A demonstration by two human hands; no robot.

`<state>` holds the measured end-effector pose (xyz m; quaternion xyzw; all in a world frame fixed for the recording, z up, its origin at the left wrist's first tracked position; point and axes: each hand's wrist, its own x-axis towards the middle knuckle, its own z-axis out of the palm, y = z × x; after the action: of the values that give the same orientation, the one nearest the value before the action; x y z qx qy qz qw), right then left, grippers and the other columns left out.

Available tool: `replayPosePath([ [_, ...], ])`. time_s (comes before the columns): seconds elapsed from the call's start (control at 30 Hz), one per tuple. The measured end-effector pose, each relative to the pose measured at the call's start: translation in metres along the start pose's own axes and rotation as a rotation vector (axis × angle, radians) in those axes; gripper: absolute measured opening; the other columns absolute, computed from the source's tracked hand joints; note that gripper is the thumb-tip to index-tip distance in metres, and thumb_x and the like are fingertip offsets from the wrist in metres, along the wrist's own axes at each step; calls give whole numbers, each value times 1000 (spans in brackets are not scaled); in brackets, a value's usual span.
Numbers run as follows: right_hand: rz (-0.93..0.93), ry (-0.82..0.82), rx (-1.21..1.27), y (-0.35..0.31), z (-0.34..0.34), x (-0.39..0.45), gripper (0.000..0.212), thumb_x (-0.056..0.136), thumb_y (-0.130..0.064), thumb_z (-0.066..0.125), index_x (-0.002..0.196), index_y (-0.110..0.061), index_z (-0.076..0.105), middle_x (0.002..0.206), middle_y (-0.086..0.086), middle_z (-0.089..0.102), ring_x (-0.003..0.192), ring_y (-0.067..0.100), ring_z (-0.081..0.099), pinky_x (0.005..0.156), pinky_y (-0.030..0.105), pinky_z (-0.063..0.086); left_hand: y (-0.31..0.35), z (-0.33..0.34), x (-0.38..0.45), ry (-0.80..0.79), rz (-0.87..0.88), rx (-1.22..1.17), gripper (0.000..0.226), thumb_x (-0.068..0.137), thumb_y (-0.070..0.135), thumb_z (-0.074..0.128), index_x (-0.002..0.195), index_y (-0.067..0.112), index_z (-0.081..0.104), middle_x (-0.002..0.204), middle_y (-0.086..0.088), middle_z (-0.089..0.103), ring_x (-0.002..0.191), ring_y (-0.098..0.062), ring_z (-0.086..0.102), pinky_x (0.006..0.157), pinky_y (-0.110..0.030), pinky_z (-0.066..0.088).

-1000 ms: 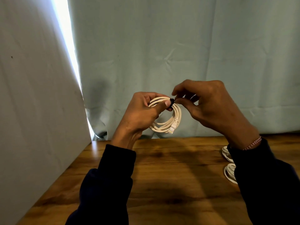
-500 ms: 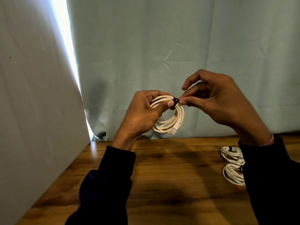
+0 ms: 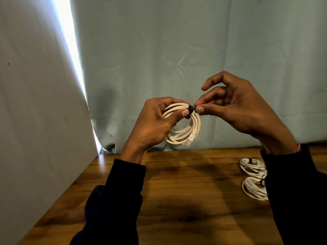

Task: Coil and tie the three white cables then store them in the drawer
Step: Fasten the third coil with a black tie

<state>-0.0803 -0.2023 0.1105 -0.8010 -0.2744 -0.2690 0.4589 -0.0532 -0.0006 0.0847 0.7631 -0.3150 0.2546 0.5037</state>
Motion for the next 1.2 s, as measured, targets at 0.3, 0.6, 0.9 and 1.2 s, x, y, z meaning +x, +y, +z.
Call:
replayPosePath([
  [0.3, 104, 42, 72, -2, 2, 0, 50, 73, -10, 83, 110, -16, 50, 84, 0, 78, 78, 16, 76, 82, 33, 58, 1, 1, 1, -45, 51, 25, 18, 91, 15, 71, 109, 15, 75, 93, 7, 76, 86, -4, 71, 72, -18, 54],
  [0.6, 284, -62, 209, 4, 0, 2, 43, 61, -27, 82, 98, -9, 72, 84, 8, 78, 81, 20, 76, 73, 31, 61, -1, 0, 0, -104, 108, -9, 18, 91, 10, 70, 109, 11, 73, 94, 6, 75, 87, -5, 71, 73, -16, 52],
  [0.9, 356, -249, 375, 12, -1, 2, 28, 76, -21, 74, 95, -2, 75, 97, 19, 76, 91, 28, 75, 72, 28, 59, -1, 0, -1, -102, 130, -57, 42, 90, 9, 72, 125, 14, 51, 88, -4, 71, 83, -16, 71, 74, -26, 55],
  [1.2, 331, -224, 400, 17, 4, 5, 26, 76, -19, 74, 94, 0, 72, 97, 20, 75, 95, 31, 74, 84, 39, 60, -5, 2, 4, 80, 279, 209, 12, 83, 14, 79, 95, 14, 76, 97, 1, 67, 94, -13, 66, 80, -28, 57],
])
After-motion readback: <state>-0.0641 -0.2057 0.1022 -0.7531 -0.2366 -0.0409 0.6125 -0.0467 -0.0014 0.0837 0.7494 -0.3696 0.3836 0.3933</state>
